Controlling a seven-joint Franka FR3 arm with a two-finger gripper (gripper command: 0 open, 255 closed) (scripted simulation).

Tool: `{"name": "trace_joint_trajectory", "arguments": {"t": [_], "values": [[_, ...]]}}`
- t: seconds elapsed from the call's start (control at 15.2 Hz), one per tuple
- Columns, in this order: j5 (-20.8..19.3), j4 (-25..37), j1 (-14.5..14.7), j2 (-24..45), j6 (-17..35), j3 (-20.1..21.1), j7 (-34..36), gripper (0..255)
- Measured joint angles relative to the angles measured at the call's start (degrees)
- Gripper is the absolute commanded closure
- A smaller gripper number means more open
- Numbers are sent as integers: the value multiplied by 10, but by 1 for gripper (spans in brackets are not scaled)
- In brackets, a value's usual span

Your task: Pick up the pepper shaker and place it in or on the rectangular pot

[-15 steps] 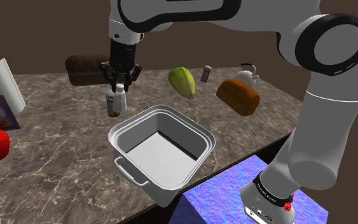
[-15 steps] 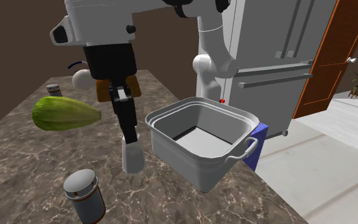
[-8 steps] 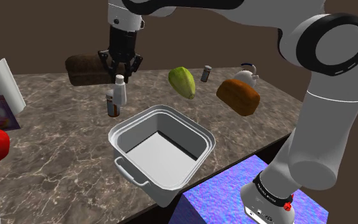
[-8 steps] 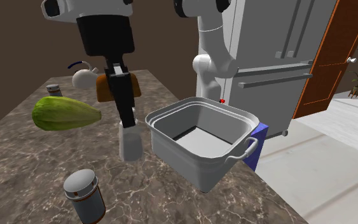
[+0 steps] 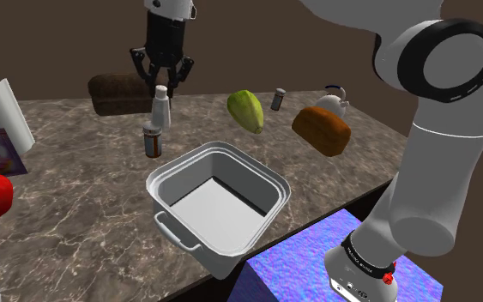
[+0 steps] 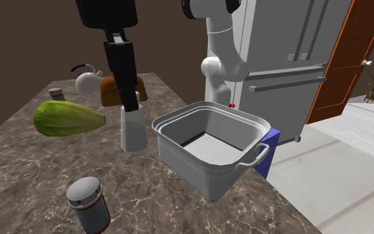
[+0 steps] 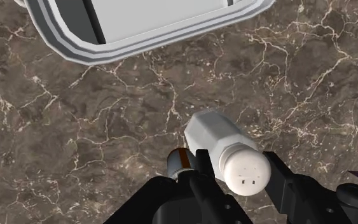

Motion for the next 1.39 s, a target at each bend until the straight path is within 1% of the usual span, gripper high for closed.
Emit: {"name": "trace_joint_trajectory", "arguments": {"t": [0.26, 0.33, 0.4, 0.66, 0.99, 1.19, 1.39], "values": [[-4, 49, 5, 12, -37, 0, 3, 255], [-4, 55, 5, 12, -43, 0, 3, 255], [0, 42, 3, 0, -43, 1, 3, 255], [33, -84, -13, -105, -15, 7, 0, 255], [74, -204, -18, -220, -4, 8, -6, 255], [98, -262, -15, -289, -11, 7, -7, 255], [118, -307, -10, -351, -25, 3, -8, 255]]}}
